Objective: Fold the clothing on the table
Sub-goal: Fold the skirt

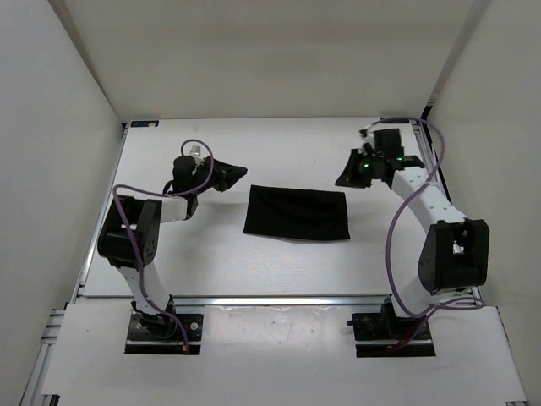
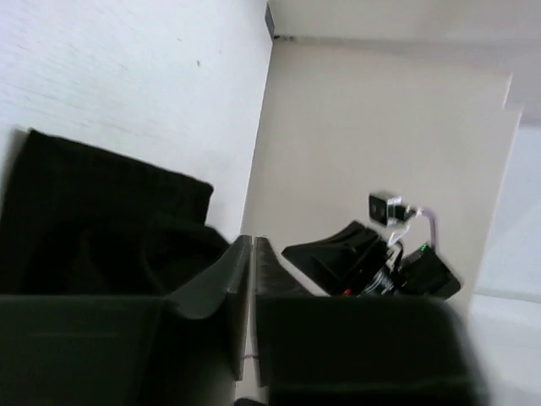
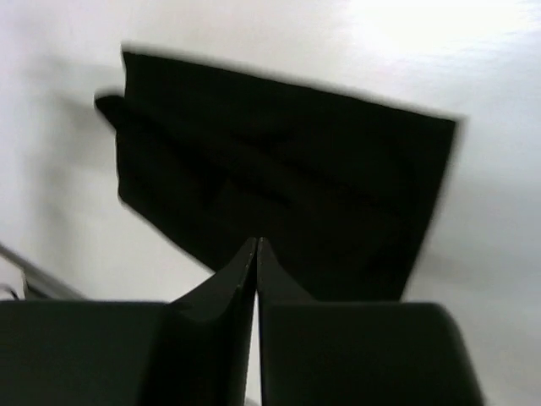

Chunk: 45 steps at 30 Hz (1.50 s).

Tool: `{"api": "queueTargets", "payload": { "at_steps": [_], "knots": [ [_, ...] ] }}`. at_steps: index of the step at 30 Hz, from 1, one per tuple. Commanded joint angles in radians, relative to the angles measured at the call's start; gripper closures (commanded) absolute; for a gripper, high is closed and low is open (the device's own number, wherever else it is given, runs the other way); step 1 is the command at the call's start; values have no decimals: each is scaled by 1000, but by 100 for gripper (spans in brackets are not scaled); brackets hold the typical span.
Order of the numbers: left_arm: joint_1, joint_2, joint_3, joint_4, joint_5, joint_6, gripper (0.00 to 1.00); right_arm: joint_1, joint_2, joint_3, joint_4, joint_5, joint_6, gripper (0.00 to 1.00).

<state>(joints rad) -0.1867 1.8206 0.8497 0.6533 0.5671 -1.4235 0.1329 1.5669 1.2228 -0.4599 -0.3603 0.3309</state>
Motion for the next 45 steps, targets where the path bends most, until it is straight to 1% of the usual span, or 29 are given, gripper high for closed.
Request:
{"api": "queueTargets", "payload": {
  "at_steps": [1,2,3,4,6,8,10,12,16,19,20,21,22,24,27,30,31,32,33,34,37,39,40,41,42,43,45],
  "knots": [
    [-5,-168,-84,-23,17,69,89,120,-1,-18,-144,43,-82,96],
    [-26,-190,-113,-50,22,96,95,160,4,-38,-138,37,-78,100],
    [-46,-211,-130,-87,22,113,100,187,16,-54,-132,37,-87,100],
    [-57,-225,-150,-95,20,138,100,201,34,-57,-134,21,-87,100],
    [-117,-251,-181,-136,5,190,100,231,76,-62,-128,6,-82,99],
    [-154,-248,-213,-132,-33,196,100,246,119,-57,-129,-12,-82,100],
    [-194,-207,-225,-122,-58,205,100,240,178,-28,-135,-28,-86,100],
    [-206,-173,-228,-122,-71,222,100,232,228,12,-155,-34,-104,100],
    [-209,-115,-229,-158,-113,250,100,221,364,127,-206,-25,-142,99],
    [-201,-92,-225,-185,-121,282,100,202,461,303,-233,30,-183,100],
    [-212,-84,-227,-187,-121,282,100,188,494,334,-226,58,-185,100],
    [-211,-90,-231,-193,-118,285,100,179,511,404,-227,73,-181,100],
    [-214,-101,-242,-198,-119,288,100,160,553,479,-236,67,-179,100],
    [-220,-106,-242,-213,-122,304,100,128,596,565,-229,60,-159,100],
    [-215,-110,-253,-231,-116,313,100,97,593,601,-200,73,-145,100],
    [-197,-124,-238,-222,-99,304,100,97,549,587,-242,73,-167,100],
    [-188,-129,-227,-224,-95,304,100,96,539,555,-253,63,-176,100],
    [-186,-138,-221,-230,-90,304,100,102,494,503,-258,51,-188,95],
    [-180,-141,-213,-236,-90,311,100,105,448,448,-260,29,-194,86],
    [-169,-147,-203,-245,-88,307,100,100,402,417,-264,17,-199,83],
    [-151,-150,-182,-270,-95,325,100,122,290,267,-241,-17,-196,83],
    [-139,-149,-190,-274,-95,328,100,142,239,209,-220,-29,-185,81],
    [-138,-144,-192,-268,-87,324,100,154,217,187,-203,-45,-179,76],
    [-132,-144,-205,-252,-90,316,100,162,205,163,-186,-74,-184,62],
    [-134,-142,-215,-245,-90,313,100,175,208,153,-166,-89,-182,54],
    [-131,-141,-219,-241,-85,313,100,178,206,136,-142,-112,-190,43],
    [-142,-144,-225,-245,-79,314,100,198,235,142,-138,-120,-219,42]
  ]
}}
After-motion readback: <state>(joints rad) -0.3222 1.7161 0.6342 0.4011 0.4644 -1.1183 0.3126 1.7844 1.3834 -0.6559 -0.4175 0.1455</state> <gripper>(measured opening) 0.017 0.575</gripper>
